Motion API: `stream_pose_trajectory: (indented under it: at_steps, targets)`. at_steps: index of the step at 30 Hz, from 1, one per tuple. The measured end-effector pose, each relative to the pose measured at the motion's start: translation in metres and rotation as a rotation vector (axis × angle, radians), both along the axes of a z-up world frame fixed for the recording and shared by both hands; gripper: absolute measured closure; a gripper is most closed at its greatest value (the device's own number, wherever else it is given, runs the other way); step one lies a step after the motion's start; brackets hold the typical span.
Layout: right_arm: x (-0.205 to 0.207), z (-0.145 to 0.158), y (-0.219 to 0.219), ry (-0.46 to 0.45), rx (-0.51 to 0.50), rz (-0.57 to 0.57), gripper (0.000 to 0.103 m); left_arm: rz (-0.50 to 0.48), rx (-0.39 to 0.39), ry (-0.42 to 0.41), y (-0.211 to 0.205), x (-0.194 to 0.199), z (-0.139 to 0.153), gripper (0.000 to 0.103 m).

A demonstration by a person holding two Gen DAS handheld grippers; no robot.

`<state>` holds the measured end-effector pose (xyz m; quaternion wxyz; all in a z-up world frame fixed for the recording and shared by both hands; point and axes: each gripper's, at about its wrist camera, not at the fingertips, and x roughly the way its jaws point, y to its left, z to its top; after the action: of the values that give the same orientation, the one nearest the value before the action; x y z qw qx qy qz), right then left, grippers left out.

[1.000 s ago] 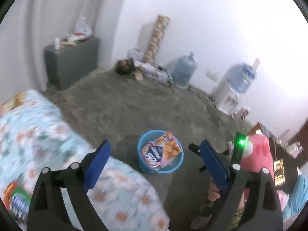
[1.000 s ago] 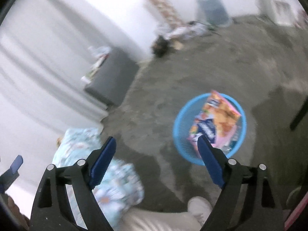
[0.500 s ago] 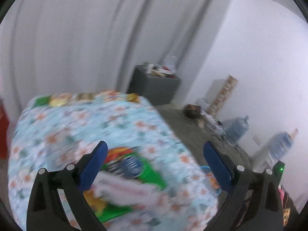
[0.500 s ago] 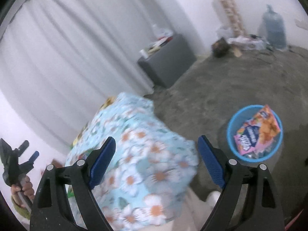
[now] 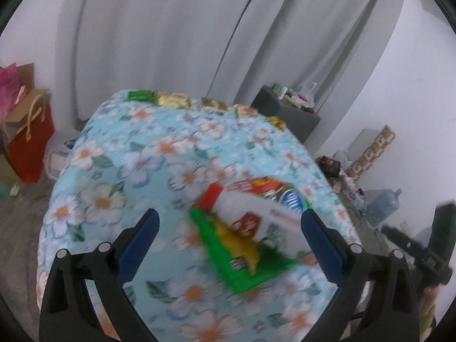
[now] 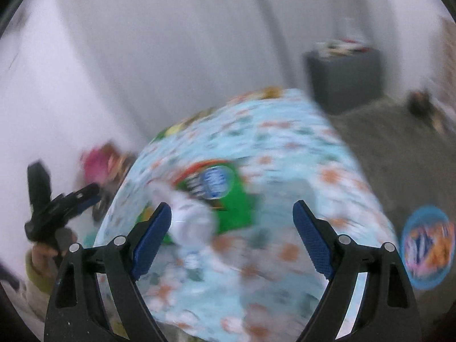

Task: Collect trash
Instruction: 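Move both tools back to the trash pile on the bed, then grasp a green chip bag with the left tool while the right tool grasps a white bottle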

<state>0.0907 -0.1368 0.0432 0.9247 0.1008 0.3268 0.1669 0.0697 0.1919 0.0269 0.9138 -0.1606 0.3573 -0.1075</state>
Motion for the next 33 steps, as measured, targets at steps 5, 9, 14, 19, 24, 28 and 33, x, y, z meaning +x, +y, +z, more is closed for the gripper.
stream_pose_trajectory:
  at_steps: [5, 9, 14, 19, 24, 28, 33]
  targets:
    - [0.052, -0.002, 0.086, 0.026, -0.2, 0.219, 0.02, 0.032, 0.03, 0.021, 0.016, -0.006, -0.019, 0.006]
    - [0.083, -0.015, 0.143, 0.072, -0.354, 0.357, 0.02, 0.053, 0.022, 0.051, 0.028, -0.009, -0.031, 0.006]
    - [0.111, -0.052, 0.177, 0.237, -0.486, 0.39, 0.033, -0.007, 0.018, 0.077, 0.029, -0.006, -0.039, 0.006]
    - [0.113, -0.062, 0.166, 0.273, -0.431, 0.367, 0.034, -0.046, -0.034, 0.077, 0.026, 0.01, -0.038, 0.006]
    - [0.096, -0.057, 0.122, 0.273, -0.347, 0.225, 0.035, -0.102, -0.065, 0.057, 0.015, 0.048, -0.03, 0.006]
    - [0.076, -0.052, 0.078, 0.272, -0.266, 0.084, 0.038, -0.159, 0.024, 0.045, -0.01, 0.086, -0.027, 0.008]
    - [0.053, -0.06, 0.03, 0.307, -0.136, -0.068, 0.038, -0.245, 0.16, 0.095, -0.053, 0.141, -0.049, 0.018]
